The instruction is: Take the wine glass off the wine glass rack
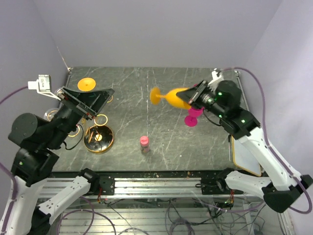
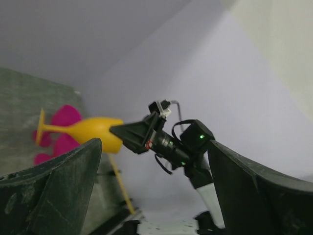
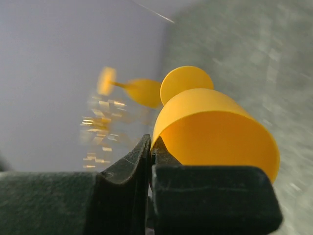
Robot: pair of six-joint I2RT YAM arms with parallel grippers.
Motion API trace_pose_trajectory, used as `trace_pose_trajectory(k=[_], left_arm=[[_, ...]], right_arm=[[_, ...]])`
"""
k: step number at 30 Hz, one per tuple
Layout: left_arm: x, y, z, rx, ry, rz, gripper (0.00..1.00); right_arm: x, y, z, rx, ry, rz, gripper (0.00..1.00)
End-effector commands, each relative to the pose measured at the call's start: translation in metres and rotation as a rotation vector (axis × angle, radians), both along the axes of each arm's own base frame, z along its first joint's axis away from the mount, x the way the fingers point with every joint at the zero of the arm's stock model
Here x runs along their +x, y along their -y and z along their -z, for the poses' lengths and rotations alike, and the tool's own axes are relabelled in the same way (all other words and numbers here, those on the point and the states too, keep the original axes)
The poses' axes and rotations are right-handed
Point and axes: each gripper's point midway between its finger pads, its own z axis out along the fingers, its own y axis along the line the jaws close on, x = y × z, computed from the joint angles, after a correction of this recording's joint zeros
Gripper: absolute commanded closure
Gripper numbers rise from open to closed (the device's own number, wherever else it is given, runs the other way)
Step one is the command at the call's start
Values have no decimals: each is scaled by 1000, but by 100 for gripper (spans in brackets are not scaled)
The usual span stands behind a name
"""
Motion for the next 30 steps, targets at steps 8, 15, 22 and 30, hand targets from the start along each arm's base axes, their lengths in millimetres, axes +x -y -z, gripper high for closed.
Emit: trace_pose_trajectory(k=[8, 15, 22, 30], left_arm=[[89, -17, 61, 640, -209, -279, 3], [142, -23, 47, 738, -231, -371, 0], [173, -44, 57, 756, -287, -355, 2], [181, -113, 84, 739, -458, -485, 5]], right_arm=[[-10, 79, 174, -629, -511, 262, 100], [1, 112, 219, -921, -731, 424, 100], [17, 103, 239, -980, -789, 417, 100], [24, 99, 247, -927, -755, 396, 95]])
